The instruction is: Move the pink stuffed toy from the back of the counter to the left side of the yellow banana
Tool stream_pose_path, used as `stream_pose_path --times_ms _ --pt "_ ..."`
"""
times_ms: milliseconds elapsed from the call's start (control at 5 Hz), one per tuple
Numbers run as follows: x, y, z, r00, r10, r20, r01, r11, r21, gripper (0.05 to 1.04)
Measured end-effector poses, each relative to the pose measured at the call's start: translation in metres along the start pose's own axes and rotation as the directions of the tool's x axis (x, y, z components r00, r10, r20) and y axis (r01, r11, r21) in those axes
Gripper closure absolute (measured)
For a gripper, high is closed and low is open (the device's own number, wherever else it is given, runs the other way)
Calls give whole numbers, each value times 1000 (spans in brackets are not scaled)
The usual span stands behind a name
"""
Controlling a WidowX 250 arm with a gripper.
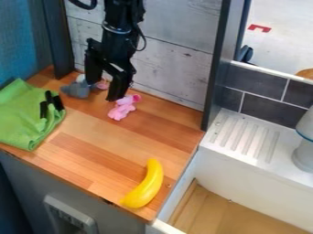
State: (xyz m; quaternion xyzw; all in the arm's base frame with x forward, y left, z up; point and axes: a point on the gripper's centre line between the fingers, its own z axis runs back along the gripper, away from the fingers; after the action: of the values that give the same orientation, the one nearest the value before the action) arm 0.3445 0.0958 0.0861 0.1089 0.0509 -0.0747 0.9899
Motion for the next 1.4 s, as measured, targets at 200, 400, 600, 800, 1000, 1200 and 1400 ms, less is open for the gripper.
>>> stream_pose_path --times_ms 200,400,600,800,1000,1200,1400 --pt "-1 -4 -13 999 -11 -36 10 1000 -13 79" --pt "18 -9 -20 994 34 102 -27 997 -68 79" --pt "26 6 -22 980 96 174 -86 994 -63 79" --pt "34 3 -35 980 117 164 -104 991 -85 79" --pt "46 1 -41 977 126 171 -106 987 -117 79" --pt "54 -2 -55 979 142 147 -121 982 -149 112" --pt "64 -3 -75 961 237 145 -203 955 -216 299"
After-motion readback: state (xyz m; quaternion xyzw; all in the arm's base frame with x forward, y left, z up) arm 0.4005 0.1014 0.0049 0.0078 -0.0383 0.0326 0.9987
